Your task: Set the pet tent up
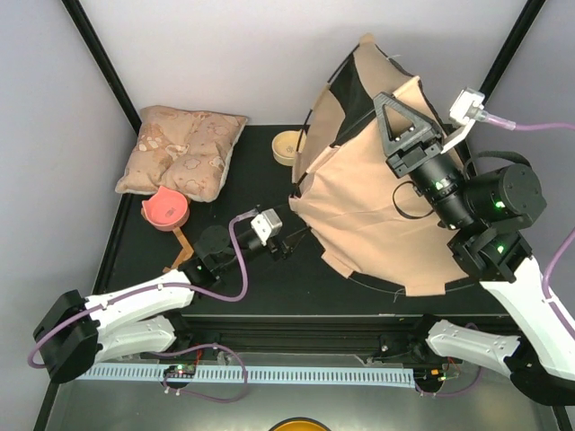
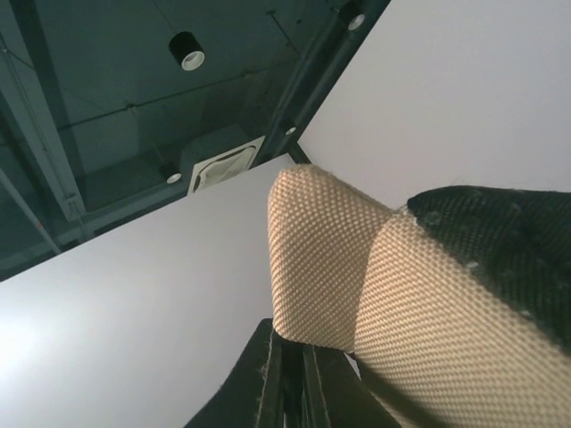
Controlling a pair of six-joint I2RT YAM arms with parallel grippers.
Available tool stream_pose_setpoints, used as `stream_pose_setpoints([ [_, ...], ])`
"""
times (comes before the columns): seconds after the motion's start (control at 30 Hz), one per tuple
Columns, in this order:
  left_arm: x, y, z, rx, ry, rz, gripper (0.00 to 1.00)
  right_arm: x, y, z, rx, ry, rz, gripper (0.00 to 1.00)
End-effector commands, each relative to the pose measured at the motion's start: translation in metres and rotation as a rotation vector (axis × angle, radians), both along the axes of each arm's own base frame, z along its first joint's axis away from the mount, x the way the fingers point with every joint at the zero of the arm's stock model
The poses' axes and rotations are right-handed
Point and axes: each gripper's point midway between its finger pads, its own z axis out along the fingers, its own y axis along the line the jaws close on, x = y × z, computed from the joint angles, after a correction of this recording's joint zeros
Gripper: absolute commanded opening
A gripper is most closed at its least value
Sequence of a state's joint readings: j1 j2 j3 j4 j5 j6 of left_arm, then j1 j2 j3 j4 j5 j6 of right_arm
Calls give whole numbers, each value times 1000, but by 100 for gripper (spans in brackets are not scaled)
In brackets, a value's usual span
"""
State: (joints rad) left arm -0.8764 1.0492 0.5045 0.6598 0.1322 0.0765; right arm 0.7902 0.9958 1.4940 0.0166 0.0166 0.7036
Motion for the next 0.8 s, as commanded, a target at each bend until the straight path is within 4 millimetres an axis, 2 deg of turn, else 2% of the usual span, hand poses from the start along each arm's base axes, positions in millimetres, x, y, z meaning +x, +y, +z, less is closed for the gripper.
stream_pose_setpoints([
  [0.0,1,3,30,-67,-85,12,73,-25,-29,38,125,-77,7,1],
  [0.1,-5,-6,22,-48,-72,-52,74,-30,-35,45,147,-92,2,1],
  [0.2,-11,-7,27,-85,-78,-84,74,-33,-34,51,145,-97,22,1],
  [0.27,-13,-6,33,-109,-94,-93,68,-34,-33,53,156,-90,40,1],
  [0.37,-16,-18,34,-93,-108,-148,59,-38,-35,58,197,-92,70,1],
  [0.5,-8,-37,22,-62,-89,-187,50,-42,-37,70,265,-97,115,1],
  [0.57,-7,-42,20,-80,-88,-204,49,-43,-40,75,298,-101,124,1],
  [0.6,-2,-49,8,-71,-68,-210,48,-44,-43,78,312,-104,123,1],
  [0.77,1,-60,-6,-101,-36,-243,46,-46,-49,84,330,-114,108,1],
])
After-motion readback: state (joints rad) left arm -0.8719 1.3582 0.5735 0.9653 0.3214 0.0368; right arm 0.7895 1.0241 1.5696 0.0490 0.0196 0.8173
